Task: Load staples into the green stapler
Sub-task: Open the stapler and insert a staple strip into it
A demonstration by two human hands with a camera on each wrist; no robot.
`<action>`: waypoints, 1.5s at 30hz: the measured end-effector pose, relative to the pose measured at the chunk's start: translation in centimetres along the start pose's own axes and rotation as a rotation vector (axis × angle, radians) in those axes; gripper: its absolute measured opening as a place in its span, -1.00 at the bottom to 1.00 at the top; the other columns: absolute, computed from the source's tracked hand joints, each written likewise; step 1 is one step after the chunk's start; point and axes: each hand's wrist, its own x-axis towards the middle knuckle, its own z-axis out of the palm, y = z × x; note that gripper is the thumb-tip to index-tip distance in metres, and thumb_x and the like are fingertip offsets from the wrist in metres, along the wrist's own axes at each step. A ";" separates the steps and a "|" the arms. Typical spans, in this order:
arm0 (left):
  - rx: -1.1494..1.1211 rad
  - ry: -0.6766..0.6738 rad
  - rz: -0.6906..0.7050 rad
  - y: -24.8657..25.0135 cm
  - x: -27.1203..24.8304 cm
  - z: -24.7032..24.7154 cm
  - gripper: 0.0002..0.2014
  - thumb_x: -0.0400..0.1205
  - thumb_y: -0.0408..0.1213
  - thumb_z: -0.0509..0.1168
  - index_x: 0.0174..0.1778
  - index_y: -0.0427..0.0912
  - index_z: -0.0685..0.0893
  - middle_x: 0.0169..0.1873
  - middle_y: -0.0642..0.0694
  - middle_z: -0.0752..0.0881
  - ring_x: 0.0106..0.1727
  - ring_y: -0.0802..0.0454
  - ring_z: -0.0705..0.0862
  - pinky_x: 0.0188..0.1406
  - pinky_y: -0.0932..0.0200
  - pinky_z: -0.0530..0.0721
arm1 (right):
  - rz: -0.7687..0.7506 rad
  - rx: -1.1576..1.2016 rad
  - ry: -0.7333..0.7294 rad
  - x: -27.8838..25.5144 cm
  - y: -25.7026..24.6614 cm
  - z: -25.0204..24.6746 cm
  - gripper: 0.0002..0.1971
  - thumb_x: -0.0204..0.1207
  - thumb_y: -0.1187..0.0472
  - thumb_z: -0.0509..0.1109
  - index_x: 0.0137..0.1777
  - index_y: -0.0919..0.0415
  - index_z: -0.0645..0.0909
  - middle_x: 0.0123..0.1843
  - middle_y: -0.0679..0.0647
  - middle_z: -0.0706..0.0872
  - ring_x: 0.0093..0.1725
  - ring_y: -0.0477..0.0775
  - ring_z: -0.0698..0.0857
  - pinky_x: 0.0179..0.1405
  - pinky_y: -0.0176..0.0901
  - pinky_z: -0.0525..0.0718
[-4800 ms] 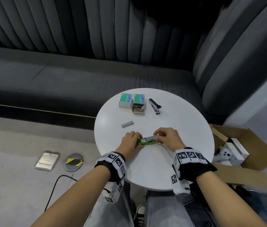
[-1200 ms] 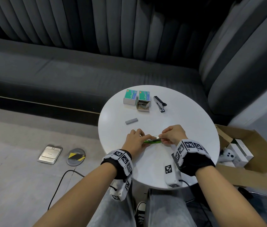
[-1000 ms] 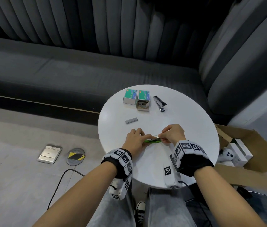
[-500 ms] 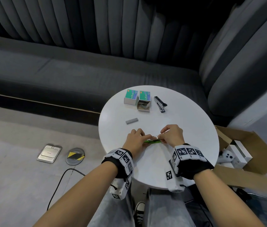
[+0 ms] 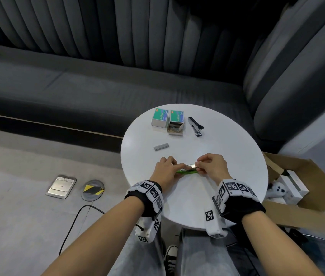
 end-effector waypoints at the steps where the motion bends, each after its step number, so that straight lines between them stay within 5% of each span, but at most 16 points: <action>1: -0.004 0.007 0.002 0.0 0.0 0.0 -0.75 0.62 -0.14 0.23 0.19 0.15 0.64 0.02 -0.20 0.58 0.06 -0.19 0.47 0.06 0.01 0.42 | -0.051 -0.061 0.008 -0.1 0.0 0.0 -0.88 0.36 0.49 0.44 -0.29 0.29 0.62 -0.41 0.21 0.66 -0.46 0.07 0.62 -0.50 -0.36 0.66; 4: -0.011 0.003 0.000 0.2 0.0 -0.1 -0.75 0.62 -0.12 0.21 0.19 0.13 0.65 0.01 -0.22 0.58 0.07 -0.21 0.47 0.07 -0.01 0.43 | -0.184 -0.250 0.014 -0.3 -0.2 0.2 -0.91 0.34 0.44 0.44 -0.19 0.29 0.68 -0.34 0.20 0.69 -0.34 0.08 0.64 -0.20 -0.25 0.71; 8: -0.021 0.013 -0.009 0.2 0.0 -0.1 -0.76 0.62 -0.13 0.22 0.17 0.14 0.66 0.02 -0.20 0.59 0.08 -0.19 0.48 0.07 0.00 0.44 | -0.268 -0.226 0.051 -0.1 -0.6 -0.2 -0.92 0.38 0.43 0.43 -0.14 0.32 0.69 -0.37 0.10 0.66 -0.39 0.00 0.64 -0.30 -0.45 0.62; 10: -0.019 -0.006 -0.014 0.2 0.0 -0.1 -0.75 0.63 -0.14 0.20 0.19 0.15 0.65 0.05 -0.19 0.58 0.10 -0.18 0.46 0.11 0.00 0.44 | -0.172 -0.171 0.087 0.5 -0.3 -0.7 -0.92 0.39 0.47 0.40 -0.19 0.31 0.66 -0.40 0.10 0.65 -0.43 0.00 0.63 -0.31 -0.35 0.65; 13: -0.029 0.004 -0.019 0.2 -0.1 0.0 -0.75 0.63 -0.17 0.22 0.18 0.14 0.65 0.05 -0.19 0.58 0.10 -0.19 0.47 0.12 0.00 0.45 | -0.003 -0.102 0.045 0.9 0.9 -1.2 -0.80 0.41 0.55 0.35 -0.36 0.30 0.63 -0.42 0.18 0.64 -0.48 0.03 0.60 -0.58 -0.45 0.63; 18: -0.036 0.012 -0.020 0.1 -0.1 0.1 -0.75 0.62 -0.17 0.23 0.18 0.16 0.65 0.05 -0.18 0.58 0.10 -0.19 0.47 0.11 0.02 0.43 | 0.071 -0.062 0.010 1.1 1.9 -1.4 -0.84 0.41 0.55 0.34 -0.30 0.34 0.64 -0.34 0.32 0.66 -0.51 0.07 0.55 -0.64 -0.35 0.57; 21: -0.025 -0.015 -0.020 -0.1 0.0 0.0 -0.73 0.64 -0.17 0.20 0.22 0.16 0.63 0.08 -0.17 0.56 0.12 -0.17 0.45 0.14 0.03 0.42 | 0.003 -0.287 0.064 1.3 1.7 -1.5 -0.90 0.39 0.37 0.41 -0.12 0.26 0.71 -0.19 0.28 0.70 -0.25 0.20 0.68 -0.17 0.01 0.72; 23: -0.024 -0.022 -0.024 0.0 0.0 0.0 -0.73 0.64 -0.15 0.20 0.23 0.16 0.63 0.08 -0.18 0.56 0.13 -0.18 0.45 0.15 0.01 0.43 | -0.086 -0.374 0.048 0.9 1.2 -1.4 -0.84 0.44 0.32 0.40 -0.01 0.29 0.72 -0.16 0.20 0.66 -0.14 0.17 0.66 0.03 0.00 0.65; 28: -0.024 -0.007 -0.017 -0.1 0.0 0.2 -0.75 0.62 -0.14 0.22 0.20 0.15 0.65 0.04 -0.18 0.57 0.11 -0.19 0.46 0.13 0.00 0.45 | -0.121 -0.347 -0.068 0.0 0.7 -0.1 -0.90 0.48 0.28 0.37 -0.21 0.20 0.71 -0.47 -0.03 0.60 -0.45 -0.10 0.50 -0.39 -0.30 0.43; 30: -0.024 -0.019 -0.018 -0.2 0.1 0.2 -0.73 0.62 -0.14 0.22 0.22 0.15 0.63 0.05 -0.19 0.57 0.11 -0.18 0.46 0.14 0.00 0.44 | -0.122 -0.342 -0.044 0.1 0.7 0.1 -0.89 0.47 0.28 0.38 -0.20 0.25 0.74 -0.48 -0.03 0.61 -0.44 -0.09 0.51 -0.38 -0.29 0.46; 35: -0.052 -0.035 -0.049 -0.1 0.0 -0.1 -0.65 0.60 -0.18 0.24 0.32 0.08 0.50 0.09 -0.15 0.55 0.14 -0.15 0.44 0.21 -0.03 0.42 | -0.179 -0.405 0.007 -0.1 0.4 0.5 -0.88 0.40 0.27 0.44 -0.17 0.32 0.76 -0.26 0.17 0.76 -0.19 0.12 0.70 -0.04 -0.07 0.67; 45: -0.057 -0.056 -0.114 -0.2 0.5 0.0 -0.70 0.56 -0.17 0.29 0.19 -0.11 0.54 0.12 -0.16 0.56 0.16 -0.16 0.44 0.16 0.03 0.41 | -0.243 -0.640 0.107 -2.2 0.0 1.4 -0.77 0.54 0.21 0.28 0.05 0.18 0.75 0.02 0.19 0.80 0.05 0.22 0.70 -0.07 -0.08 0.61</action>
